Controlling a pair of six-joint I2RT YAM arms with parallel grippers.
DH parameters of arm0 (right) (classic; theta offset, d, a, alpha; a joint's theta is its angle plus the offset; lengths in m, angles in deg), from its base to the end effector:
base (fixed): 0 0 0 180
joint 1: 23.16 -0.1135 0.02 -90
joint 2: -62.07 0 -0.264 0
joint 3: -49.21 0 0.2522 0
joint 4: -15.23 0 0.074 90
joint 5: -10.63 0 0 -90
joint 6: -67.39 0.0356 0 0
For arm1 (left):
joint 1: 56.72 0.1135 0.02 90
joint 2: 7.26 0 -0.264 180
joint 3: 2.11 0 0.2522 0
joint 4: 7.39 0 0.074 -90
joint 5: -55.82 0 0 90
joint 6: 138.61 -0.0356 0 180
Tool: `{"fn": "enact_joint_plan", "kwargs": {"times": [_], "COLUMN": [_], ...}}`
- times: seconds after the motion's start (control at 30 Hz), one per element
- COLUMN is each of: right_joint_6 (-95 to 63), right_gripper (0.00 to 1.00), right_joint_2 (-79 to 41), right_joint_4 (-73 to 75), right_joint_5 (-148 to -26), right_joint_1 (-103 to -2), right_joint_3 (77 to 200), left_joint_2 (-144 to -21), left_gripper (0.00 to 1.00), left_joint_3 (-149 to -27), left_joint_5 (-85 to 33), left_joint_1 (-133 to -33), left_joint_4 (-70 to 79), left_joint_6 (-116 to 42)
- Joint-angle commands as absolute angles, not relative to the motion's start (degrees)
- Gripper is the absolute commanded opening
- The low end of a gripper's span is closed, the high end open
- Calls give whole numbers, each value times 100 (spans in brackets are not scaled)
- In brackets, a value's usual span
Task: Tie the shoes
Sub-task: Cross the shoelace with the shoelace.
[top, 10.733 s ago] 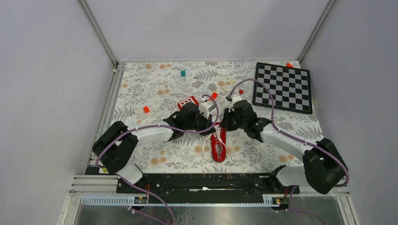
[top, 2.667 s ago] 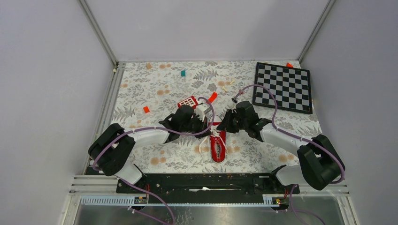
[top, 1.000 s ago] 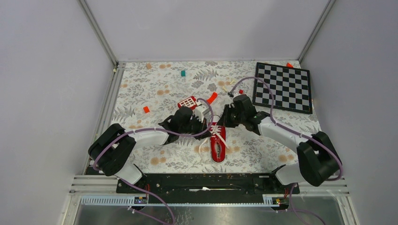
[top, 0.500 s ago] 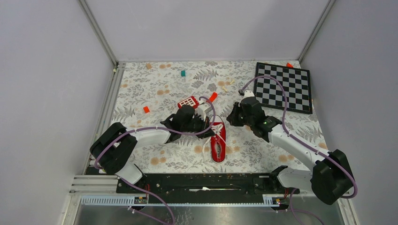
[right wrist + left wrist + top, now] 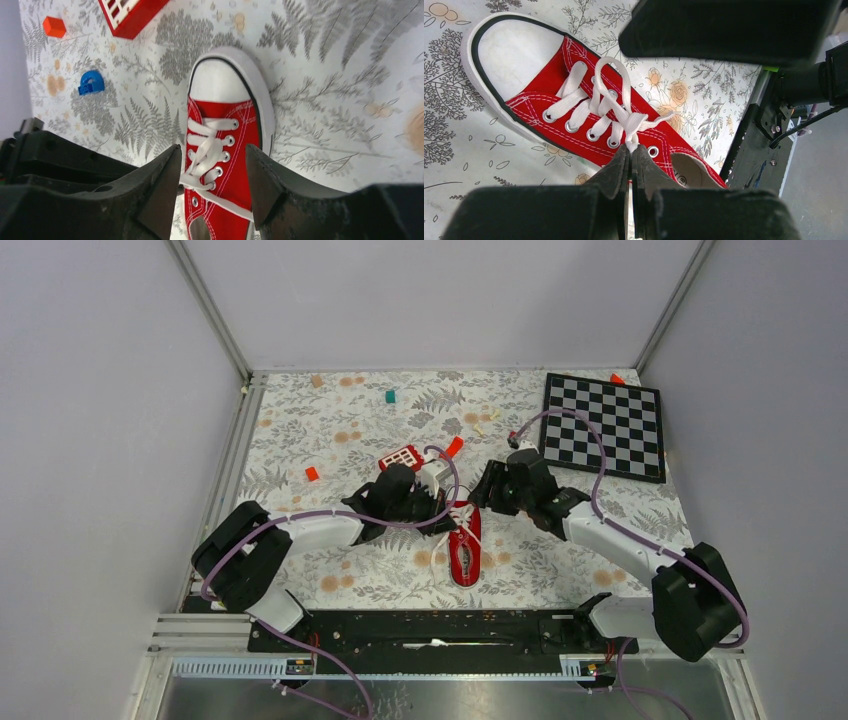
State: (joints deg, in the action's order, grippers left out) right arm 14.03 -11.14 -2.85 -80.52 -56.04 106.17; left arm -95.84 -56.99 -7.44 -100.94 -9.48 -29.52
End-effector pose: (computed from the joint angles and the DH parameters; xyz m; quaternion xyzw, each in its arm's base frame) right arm 0.2317 0.1506 0.2339 0.0243 0.8839 0.2735 0.3785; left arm 0.2134 -0.2300 0.1820 0.2949 0.8044 -0.4209 0.2980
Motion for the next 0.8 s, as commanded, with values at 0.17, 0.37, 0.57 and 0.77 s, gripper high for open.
{"fn": "enact_joint_plan", "kwargs": {"times": [0.17, 0.37, 0.57, 0.77], "right_joint_6": [2756, 2811, 2342, 1571], "right_gripper": [56, 33, 0, 0], "right_joint_2": [-1160, -1232, -1190, -1036], "right_joint_4": [1021, 1236, 694, -123], "right_joint_5": [-8820, -8997, -8741, -8010], "right_joint_1": [-5609, -5610, -5599, -5601], "right_joint_3": [9788, 9727, 10024, 10560], "left_joint_2": [-9497, -9481, -9432, -9418], "left_gripper": [0, 0, 0, 0], "left_joint_3": [-5911, -5870, -5851, -5869], "left_joint_5": [-715, -733, -732, -846], "left_joint_1": [-10114, -10112, -10112, -10113], "left_joint_4": [-1165, -1176, -1205, -1093], "left_joint_6": [-2962, -2964, -2956, -2973]}}
